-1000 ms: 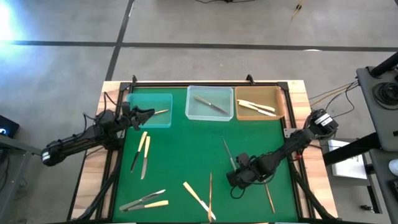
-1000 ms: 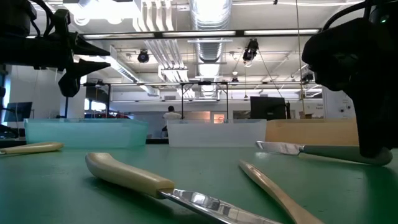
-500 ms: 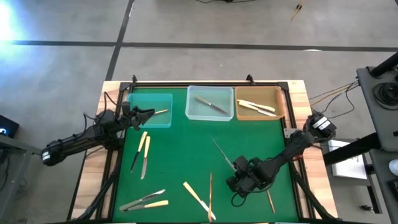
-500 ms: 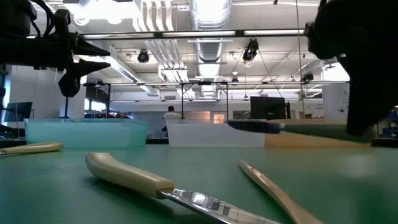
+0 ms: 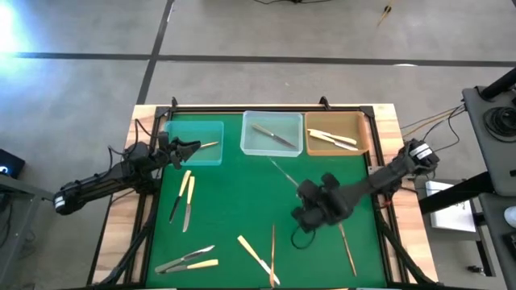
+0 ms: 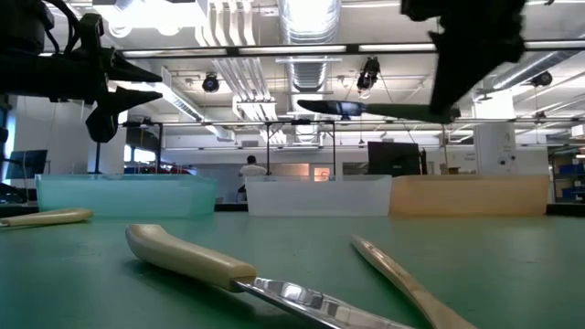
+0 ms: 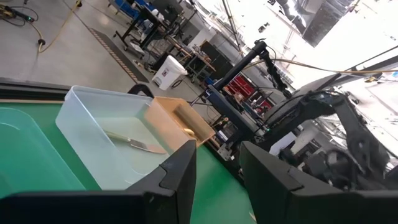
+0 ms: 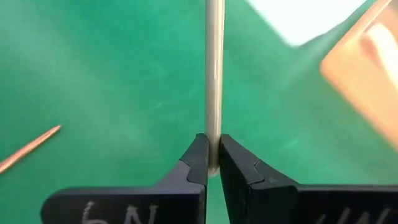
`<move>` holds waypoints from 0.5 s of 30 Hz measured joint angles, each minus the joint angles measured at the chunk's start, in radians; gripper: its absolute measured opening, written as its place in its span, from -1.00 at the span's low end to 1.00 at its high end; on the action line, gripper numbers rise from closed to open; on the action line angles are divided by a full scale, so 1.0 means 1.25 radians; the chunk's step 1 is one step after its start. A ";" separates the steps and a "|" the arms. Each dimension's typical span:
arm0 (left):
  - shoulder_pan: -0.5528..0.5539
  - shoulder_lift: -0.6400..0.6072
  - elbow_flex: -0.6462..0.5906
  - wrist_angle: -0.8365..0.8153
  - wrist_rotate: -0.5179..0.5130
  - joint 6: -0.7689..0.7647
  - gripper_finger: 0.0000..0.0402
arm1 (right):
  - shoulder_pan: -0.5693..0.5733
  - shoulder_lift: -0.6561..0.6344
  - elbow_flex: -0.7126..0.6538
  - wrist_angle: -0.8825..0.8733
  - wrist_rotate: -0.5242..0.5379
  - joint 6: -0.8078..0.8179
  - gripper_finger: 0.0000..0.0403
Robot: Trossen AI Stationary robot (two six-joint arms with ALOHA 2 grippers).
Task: Sort silverware by color (type)
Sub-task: Put the green knife into the transparent bin
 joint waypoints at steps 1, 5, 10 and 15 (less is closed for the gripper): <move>0.000 0.000 0.000 0.000 0.000 0.000 -0.46 | -0.026 -0.006 0.002 -0.005 0.001 -0.036 -0.95; 0.000 0.000 0.000 0.000 0.000 0.000 -0.46 | -0.137 -0.015 0.009 0.004 0.002 -0.182 -0.95; 0.000 0.000 0.000 0.000 0.000 0.000 -0.46 | -0.284 -0.017 0.029 0.061 -0.030 -0.350 -0.95; 0.000 0.000 0.000 0.000 0.000 0.000 -0.46 | -0.420 0.001 0.042 0.113 -0.113 -0.477 -0.95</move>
